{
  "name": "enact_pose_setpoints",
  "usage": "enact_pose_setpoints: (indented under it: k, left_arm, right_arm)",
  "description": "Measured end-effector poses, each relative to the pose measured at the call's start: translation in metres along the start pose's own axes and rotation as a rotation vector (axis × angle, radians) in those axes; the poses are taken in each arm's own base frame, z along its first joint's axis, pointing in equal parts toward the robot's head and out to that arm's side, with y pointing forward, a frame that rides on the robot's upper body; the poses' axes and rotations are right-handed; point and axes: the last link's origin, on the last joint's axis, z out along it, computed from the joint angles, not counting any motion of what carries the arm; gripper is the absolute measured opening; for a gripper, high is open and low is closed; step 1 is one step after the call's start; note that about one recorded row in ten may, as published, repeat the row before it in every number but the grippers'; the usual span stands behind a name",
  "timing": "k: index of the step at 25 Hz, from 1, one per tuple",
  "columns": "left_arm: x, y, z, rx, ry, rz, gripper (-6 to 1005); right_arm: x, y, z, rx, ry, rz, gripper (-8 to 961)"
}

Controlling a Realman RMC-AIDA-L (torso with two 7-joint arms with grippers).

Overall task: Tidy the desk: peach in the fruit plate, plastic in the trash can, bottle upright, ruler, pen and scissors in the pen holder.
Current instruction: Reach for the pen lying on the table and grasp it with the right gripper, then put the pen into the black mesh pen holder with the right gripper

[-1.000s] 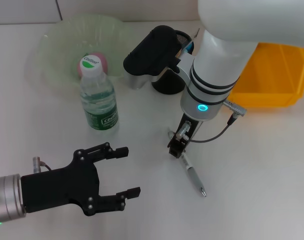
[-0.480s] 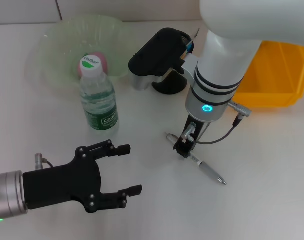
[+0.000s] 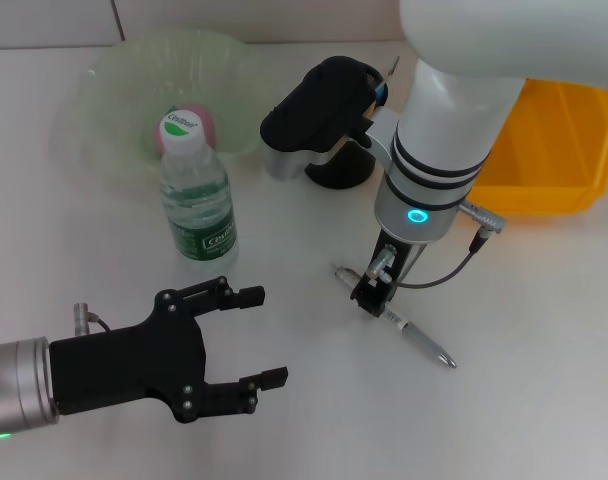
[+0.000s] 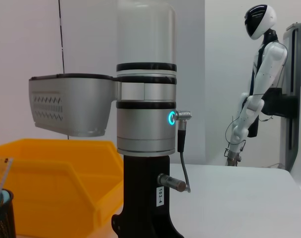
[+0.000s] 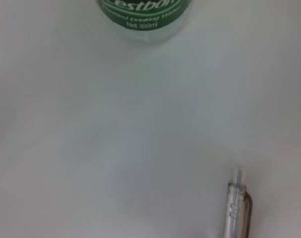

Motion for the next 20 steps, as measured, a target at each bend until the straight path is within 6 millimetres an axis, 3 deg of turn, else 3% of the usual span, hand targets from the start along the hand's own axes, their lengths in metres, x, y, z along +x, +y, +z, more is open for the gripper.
enact_pose_setpoints:
  k: [20]
  left_arm:
    - [0.0015,-0.0024,0.0003,0.004,0.003,0.005,811]
  right_arm:
    - [0.0031,0.0026,-0.0032,0.015,0.024,-0.029,106]
